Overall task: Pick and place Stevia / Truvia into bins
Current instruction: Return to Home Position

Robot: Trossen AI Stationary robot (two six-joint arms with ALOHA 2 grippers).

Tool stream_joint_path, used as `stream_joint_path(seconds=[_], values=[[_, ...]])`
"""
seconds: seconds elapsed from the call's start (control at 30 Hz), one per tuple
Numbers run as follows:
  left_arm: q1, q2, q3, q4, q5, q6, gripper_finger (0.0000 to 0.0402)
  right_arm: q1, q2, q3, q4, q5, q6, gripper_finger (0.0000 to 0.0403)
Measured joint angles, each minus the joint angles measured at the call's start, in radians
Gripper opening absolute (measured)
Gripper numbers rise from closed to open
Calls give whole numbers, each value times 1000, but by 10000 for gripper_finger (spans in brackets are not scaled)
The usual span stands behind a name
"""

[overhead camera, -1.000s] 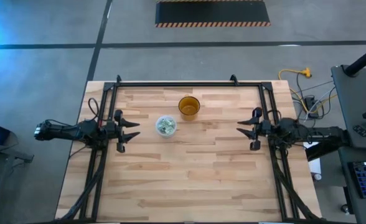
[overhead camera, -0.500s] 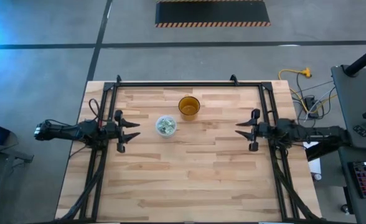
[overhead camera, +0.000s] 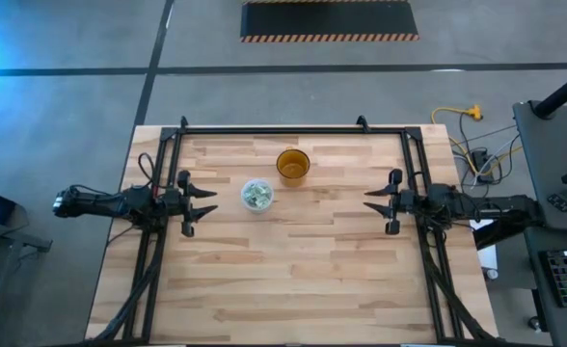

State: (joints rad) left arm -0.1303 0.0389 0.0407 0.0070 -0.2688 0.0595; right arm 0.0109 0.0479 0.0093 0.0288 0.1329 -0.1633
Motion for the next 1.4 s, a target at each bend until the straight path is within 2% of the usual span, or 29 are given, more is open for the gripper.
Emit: stream_joint_path(seconds=[0.27,1.4], values=[[0,-10,-32,72,81,52,158,0,0,0,0,-2,12,112],[0,18,-35,63,79,56,158,0,0,0,2,-2,6,104]])
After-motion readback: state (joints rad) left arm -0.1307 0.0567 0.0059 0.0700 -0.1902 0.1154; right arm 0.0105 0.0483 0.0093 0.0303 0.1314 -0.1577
